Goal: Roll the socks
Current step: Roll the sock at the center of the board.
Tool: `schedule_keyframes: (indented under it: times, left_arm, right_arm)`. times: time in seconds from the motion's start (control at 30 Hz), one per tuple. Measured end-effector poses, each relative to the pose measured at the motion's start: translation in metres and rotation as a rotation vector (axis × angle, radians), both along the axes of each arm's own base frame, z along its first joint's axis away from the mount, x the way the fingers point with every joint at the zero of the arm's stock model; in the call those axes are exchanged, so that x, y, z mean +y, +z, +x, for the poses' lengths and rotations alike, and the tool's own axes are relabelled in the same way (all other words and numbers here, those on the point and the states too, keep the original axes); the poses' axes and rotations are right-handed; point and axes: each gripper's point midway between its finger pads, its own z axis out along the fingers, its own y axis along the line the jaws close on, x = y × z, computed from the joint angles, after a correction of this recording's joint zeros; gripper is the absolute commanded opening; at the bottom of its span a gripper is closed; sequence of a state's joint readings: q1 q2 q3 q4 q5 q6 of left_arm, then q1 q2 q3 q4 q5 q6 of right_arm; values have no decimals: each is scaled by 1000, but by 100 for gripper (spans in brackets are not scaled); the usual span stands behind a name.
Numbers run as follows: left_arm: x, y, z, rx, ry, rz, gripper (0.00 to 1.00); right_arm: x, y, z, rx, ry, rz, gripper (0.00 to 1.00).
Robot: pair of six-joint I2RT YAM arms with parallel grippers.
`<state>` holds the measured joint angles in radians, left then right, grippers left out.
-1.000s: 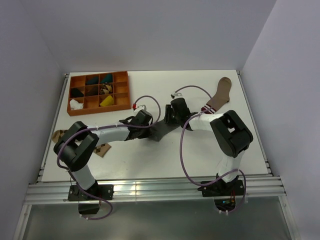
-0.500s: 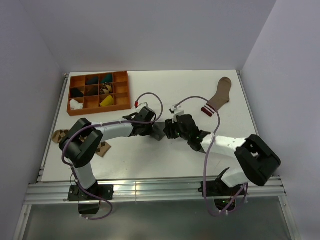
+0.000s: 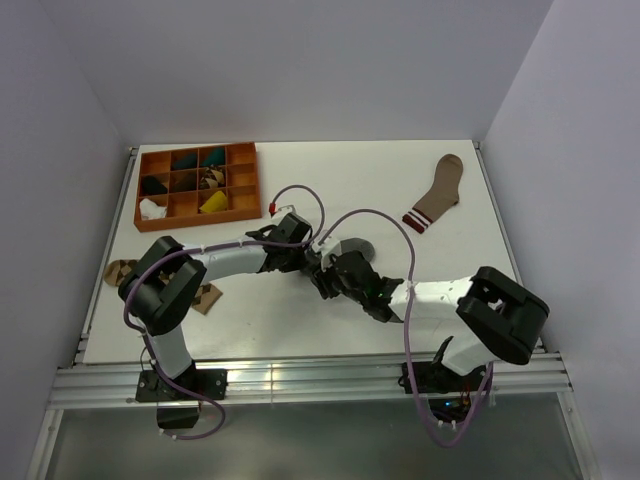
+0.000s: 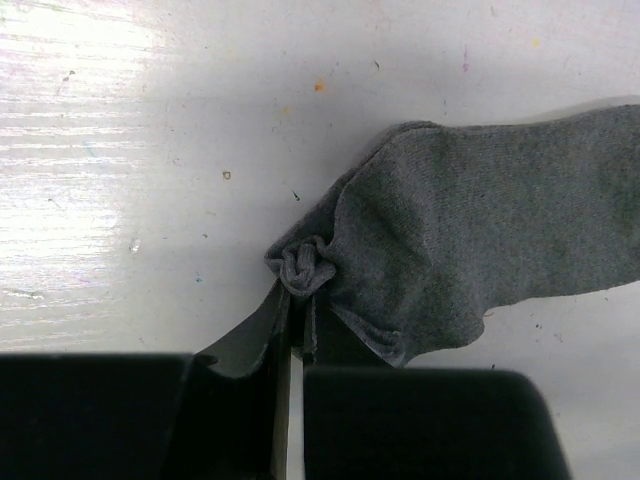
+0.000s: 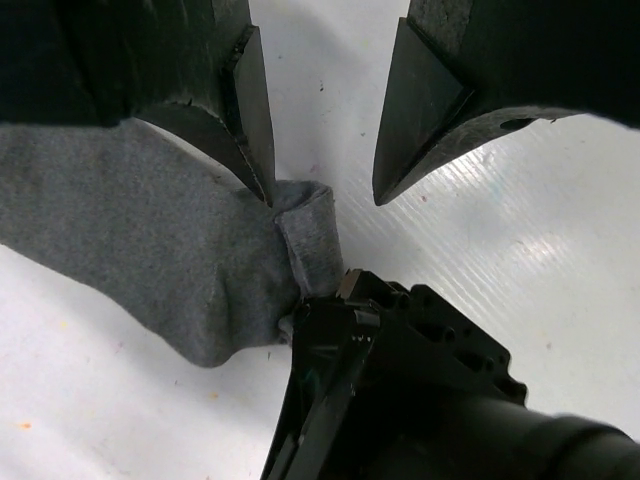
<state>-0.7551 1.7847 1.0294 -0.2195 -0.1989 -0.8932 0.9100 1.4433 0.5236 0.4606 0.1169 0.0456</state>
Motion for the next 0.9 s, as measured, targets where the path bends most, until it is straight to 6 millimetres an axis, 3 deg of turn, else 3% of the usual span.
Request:
schedule_keyframes:
  times: [0.6,0.73,0.9]
  left_arm:
    - [-3,0,-3,27,5,-30,0]
    - [-5,0,-4,37,4,-42,0]
    - [-6,0,-6,47,9,-52,0]
  right_arm:
    - [13,-22,8,-28,25,-43,49]
    - [14,-32,11,-19,19,-60,46]
    - [12,-44,10,-4,13,-88,32]
